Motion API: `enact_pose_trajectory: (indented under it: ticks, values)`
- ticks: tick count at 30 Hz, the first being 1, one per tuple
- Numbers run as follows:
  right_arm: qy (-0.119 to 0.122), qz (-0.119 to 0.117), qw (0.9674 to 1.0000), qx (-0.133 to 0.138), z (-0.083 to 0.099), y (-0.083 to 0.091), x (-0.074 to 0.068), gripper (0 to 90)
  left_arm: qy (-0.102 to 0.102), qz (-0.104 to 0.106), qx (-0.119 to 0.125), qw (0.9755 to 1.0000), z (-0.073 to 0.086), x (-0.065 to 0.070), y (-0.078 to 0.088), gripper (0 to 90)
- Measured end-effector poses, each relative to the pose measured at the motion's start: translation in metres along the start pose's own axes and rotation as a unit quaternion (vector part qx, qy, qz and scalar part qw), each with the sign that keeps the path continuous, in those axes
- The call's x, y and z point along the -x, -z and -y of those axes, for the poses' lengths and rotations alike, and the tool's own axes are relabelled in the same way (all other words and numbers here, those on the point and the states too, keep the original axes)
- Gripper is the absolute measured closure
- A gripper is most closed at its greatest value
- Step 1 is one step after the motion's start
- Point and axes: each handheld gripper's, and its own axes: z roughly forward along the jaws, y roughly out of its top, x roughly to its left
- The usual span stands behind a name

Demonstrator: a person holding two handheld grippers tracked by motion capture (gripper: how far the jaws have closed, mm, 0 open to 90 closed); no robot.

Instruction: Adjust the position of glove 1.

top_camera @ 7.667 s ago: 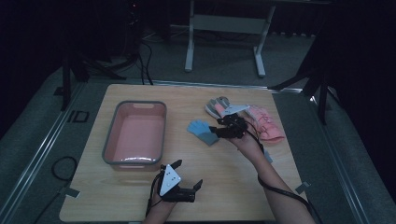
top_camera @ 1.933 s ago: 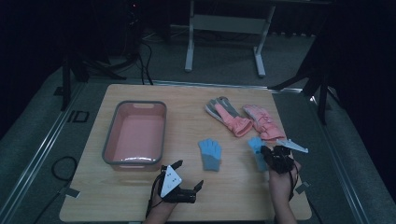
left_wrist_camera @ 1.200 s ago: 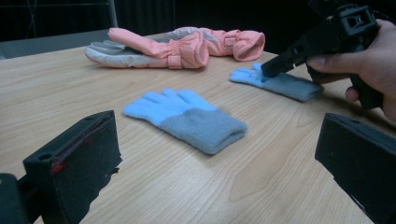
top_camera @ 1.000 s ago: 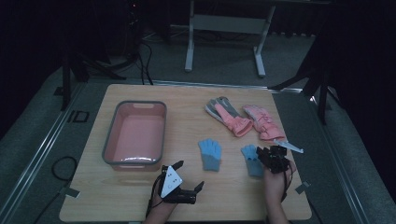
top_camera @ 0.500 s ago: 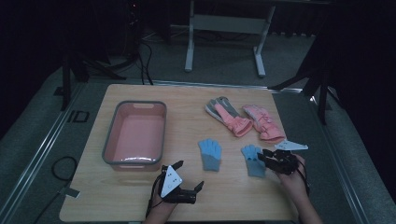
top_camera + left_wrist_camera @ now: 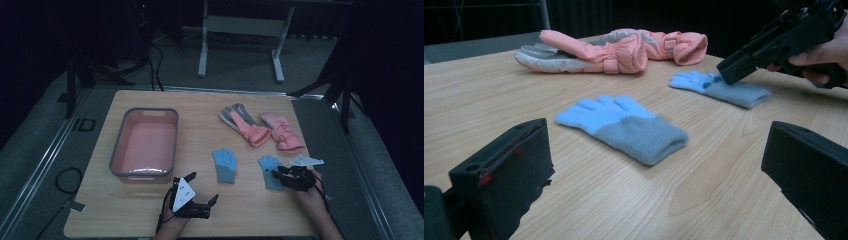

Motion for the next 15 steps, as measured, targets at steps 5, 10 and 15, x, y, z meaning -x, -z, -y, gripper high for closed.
enact_pose_trajectory:
  ticks: [5, 10, 15]
  values:
    - [-0.009, -0.004, 0.9999, -0.001, 0.007, -0.006, -0.001, 64.1, 0.000, 0.000, -0.001, 1.0000, 0.000, 0.000, 0.000, 0.1]
    - [0.019, 0.020, 0.9996, -0.004, 0.007, -0.009, -0.009, 83.4, -0.003, -0.001, -0.002, 1.0000, 0.000, 0.000, 0.000, 0.1]
    - [0.000, 0.047, 0.9988, -0.007, 0.001, -0.008, -0.016, 86.3, -0.002, -0.001, -0.002, 1.0000, 0.000, 0.000, 0.000, 0.1]
